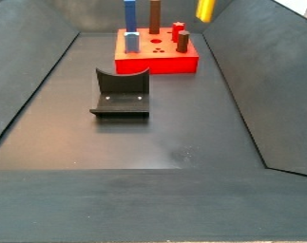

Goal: Pick up the square-circle object. Move up. Rotate the square-circle object. Move to above the board. Insert the square-circle object.
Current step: Move to above the board.

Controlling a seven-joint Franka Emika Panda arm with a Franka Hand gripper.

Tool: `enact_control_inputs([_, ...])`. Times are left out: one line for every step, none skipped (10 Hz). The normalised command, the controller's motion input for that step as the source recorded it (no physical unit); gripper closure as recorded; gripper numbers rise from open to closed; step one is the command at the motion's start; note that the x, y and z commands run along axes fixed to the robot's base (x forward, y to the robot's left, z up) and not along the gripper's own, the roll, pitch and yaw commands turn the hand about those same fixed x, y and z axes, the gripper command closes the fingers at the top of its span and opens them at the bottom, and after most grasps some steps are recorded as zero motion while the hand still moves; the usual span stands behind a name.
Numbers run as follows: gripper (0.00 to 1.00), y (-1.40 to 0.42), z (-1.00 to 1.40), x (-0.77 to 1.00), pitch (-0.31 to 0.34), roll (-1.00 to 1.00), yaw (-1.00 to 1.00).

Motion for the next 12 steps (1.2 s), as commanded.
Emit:
enact_control_inputs([1.00, -1.00, 0.24, 0.42, 0.118, 0.03, 1.00])
enact_control_inputs([1.00, -1.00, 0.24, 0.43, 0.127, 0.03, 1.00])
enact_control_inputs([1.00, -1.00, 0.24, 0.45, 0.141, 0.02, 1.00])
enact_control_inputs([1.00, -1.00, 0.25, 0.46, 0.148, 0.02, 1.00])
enact_control_inputs([1.00, -1.00, 0.24, 0.49, 0.165, 0.03, 1.00])
enact_control_inputs([1.00, -0.92, 0.22, 0.47, 0.177, 0.03, 1.00])
enact_control_inputs([1.00, -0.62, 0.15, 0.36, 0.196, 0.05, 1.00])
enact_control_inputs([1.00, -0.31, 0.08, 0.22, 0.211, 0.06, 1.00])
enact_control_inputs([1.00, -0.20, 0.06, 0.14, 0.211, 0.07, 1.00])
enact_control_inputs([1.00, -0.14, 0.04, 0.10, 0.217, 0.09, 1.00])
enact_control_inputs([1.00, -0.09, 0.03, 0.09, 0.214, 0.11, 0.84])
enact_control_inputs([1.00, -0.06, 0.02, 0.09, 0.186, 0.11, 0.59])
